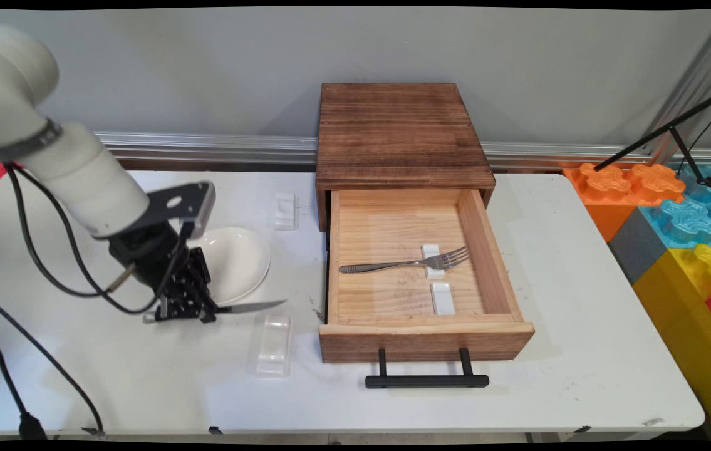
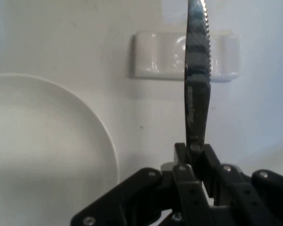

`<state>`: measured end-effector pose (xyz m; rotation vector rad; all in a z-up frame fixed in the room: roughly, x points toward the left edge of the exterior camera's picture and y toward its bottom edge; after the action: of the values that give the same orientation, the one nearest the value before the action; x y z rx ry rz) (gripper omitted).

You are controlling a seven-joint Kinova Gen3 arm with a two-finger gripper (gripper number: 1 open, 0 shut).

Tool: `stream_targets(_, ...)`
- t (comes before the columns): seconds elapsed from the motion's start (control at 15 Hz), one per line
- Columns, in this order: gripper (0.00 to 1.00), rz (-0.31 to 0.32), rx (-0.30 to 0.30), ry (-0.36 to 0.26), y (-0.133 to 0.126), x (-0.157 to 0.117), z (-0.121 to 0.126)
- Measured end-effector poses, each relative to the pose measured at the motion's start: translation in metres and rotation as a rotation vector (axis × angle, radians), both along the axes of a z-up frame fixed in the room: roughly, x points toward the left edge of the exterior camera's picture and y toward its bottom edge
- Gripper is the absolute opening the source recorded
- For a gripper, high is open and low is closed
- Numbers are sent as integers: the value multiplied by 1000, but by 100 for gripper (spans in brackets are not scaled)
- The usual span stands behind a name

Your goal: Place the picked object into the drawer

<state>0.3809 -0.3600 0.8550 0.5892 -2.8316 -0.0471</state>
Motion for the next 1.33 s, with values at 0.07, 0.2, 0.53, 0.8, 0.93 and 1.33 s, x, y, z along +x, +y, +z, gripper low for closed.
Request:
stream_targets(0.07,0,0,1,1,-3,0,11)
stream_targets(0.2,0,3,-3,4,-8,-1,31)
stream_targets(0.53,0,10,-19,29,-23,-12,74)
stream_targets(0.8,0,9,-33,65,-37,-29,97)
stream_targets(0.93,0,7,-48,87,-49,-45,106)
stream_targets(1.33,0,-23,-76,129,-82,-100,109)
